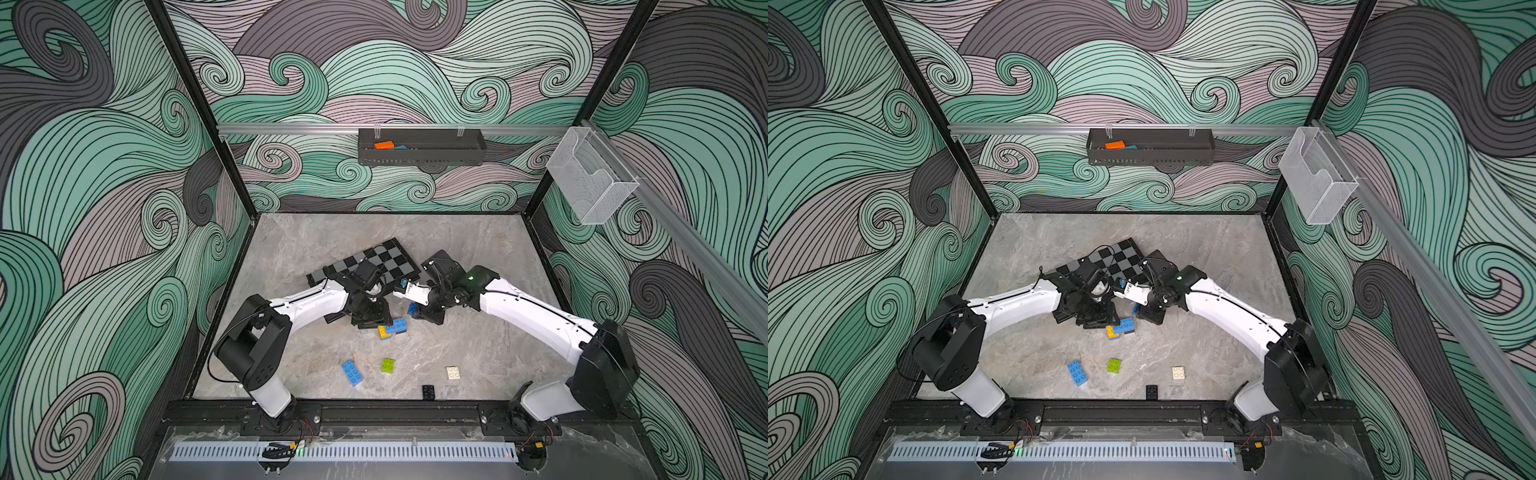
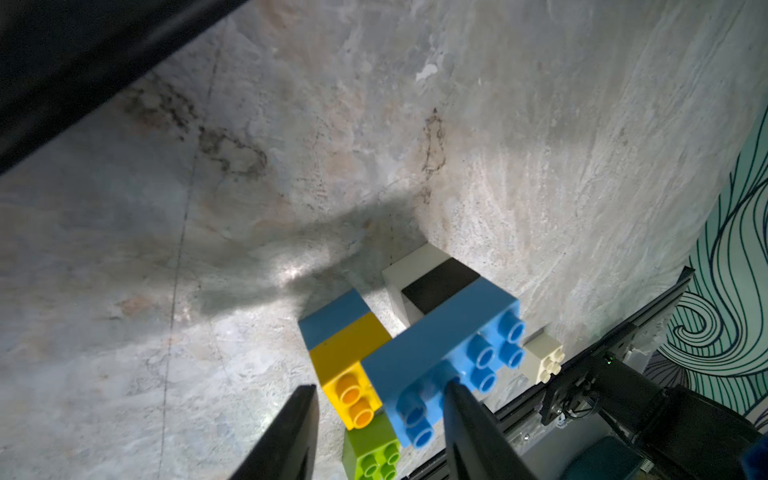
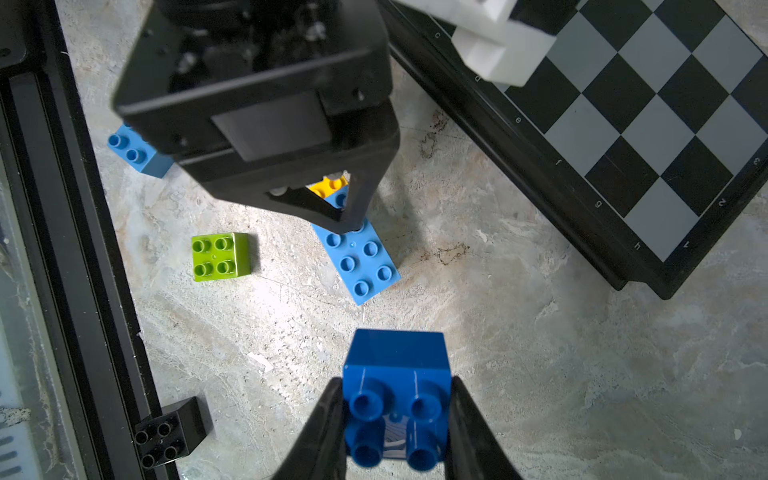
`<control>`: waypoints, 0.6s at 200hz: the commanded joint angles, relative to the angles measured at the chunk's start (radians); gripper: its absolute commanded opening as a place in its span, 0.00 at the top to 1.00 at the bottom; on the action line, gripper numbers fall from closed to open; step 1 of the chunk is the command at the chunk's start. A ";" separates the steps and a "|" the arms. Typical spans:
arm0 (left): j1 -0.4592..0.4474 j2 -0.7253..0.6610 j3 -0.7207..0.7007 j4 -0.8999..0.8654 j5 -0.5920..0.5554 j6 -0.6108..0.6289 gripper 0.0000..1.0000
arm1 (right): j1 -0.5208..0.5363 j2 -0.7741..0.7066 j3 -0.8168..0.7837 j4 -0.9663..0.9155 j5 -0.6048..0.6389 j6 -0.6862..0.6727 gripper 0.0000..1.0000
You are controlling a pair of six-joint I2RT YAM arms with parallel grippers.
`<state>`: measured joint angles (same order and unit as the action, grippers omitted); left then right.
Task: Assemble a giraffe with lego
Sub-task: Adjust the lego brick at the center of the board.
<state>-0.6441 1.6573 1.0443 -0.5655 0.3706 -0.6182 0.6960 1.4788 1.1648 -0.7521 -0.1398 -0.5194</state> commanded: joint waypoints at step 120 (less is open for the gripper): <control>-0.009 0.108 0.079 -0.101 -0.058 0.411 0.43 | 0.008 -0.262 -0.133 -0.030 -0.050 0.147 0.84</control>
<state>-0.6445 1.7355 1.1301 -0.6003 0.3965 -0.2409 0.6964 1.2285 1.0508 -0.7734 -0.1635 -0.4026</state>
